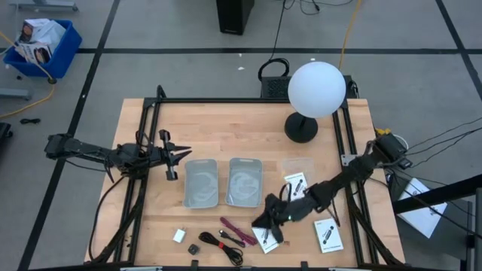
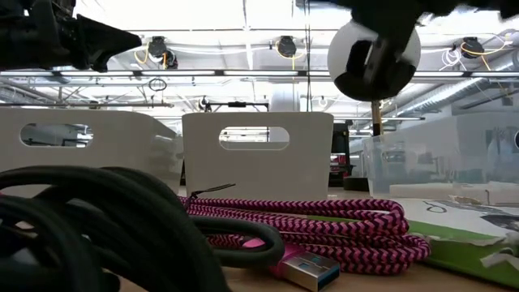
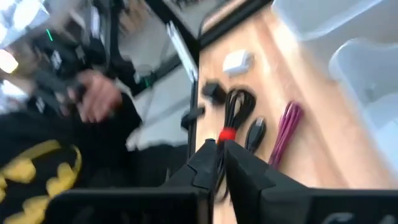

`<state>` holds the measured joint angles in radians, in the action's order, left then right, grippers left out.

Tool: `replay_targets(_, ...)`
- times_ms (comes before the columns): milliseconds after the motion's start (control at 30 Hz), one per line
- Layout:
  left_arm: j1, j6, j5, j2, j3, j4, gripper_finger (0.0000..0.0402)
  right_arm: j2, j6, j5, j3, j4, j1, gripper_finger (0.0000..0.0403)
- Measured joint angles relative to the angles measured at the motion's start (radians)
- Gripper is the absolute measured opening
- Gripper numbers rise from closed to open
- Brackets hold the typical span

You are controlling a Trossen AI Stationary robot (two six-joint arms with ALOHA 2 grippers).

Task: Pick and place items into bin
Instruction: Put the left white card reader box into the transparent bin

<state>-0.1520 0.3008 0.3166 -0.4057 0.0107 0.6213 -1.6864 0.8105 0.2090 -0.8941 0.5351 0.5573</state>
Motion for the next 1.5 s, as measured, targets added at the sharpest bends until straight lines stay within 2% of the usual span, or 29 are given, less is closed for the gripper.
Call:
replay_targets(133,0.0,0.008,0.0,0.0,0.0,-0.001,0.0063,0.004,-0.016,0.055,-0.237,-0.403,0.03,0.0055)
replay_targets(267,0.0,0.009,0.0,0.0,0.0,-0.001,0.0063,-0.011,0.077,0.189,-0.481,-0.87,0.063,0.0058)
replay_targets(400,0.0,0.01,0.0,0.0,0.0,-0.001,0.0063,-0.044,0.251,0.203,-0.612,-1.102,0.088,0.0059)
replay_targets(467,0.0,0.01,0.0,0.0,0.0,-0.003,0.0063,-0.07,0.326,0.149,-0.627,-1.127,0.093,0.0059)
replay_targets(567,0.0,0.01,0.0,0.0,0.0,-0.011,0.0063,-0.122,0.456,0.01,-0.626,-1.147,0.093,0.0058)
replay_targets(700,0.0,0.02,0.0,0.0,0.0,-0.013,0.0063,-0.191,0.599,-0.082,-0.626,-1.23,0.09,0.0049)
replay_targets(867,0.0,0.039,0.0,0.0,0.0,-0.013,0.0063,-0.231,0.706,-0.101,-0.625,-1.326,0.085,0.004)
replay_targets(967,0.0,0.039,0.0,0.0,0.0,-0.013,0.0063,-0.233,0.732,-0.062,-0.625,-1.335,0.09,0.0046)
replay_targets(1100,0.0,0.04,0.0,0.0,0.0,-0.012,0.0063,-0.233,0.744,-0.057,-0.614,-1.275,0.093,0.007)
replay_targets(1333,0.0,0.04,0.0,0.0,0.0,-0.011,0.0063,-0.233,0.824,-0.061,-0.592,-1.28,0.095,0.0129)
replay_targets(1500,0.0,0.04,0.0,0.0,0.0,-0.011,0.0063,-0.233,0.934,-0.141,-0.537,-1.285,0.1,0.0156)
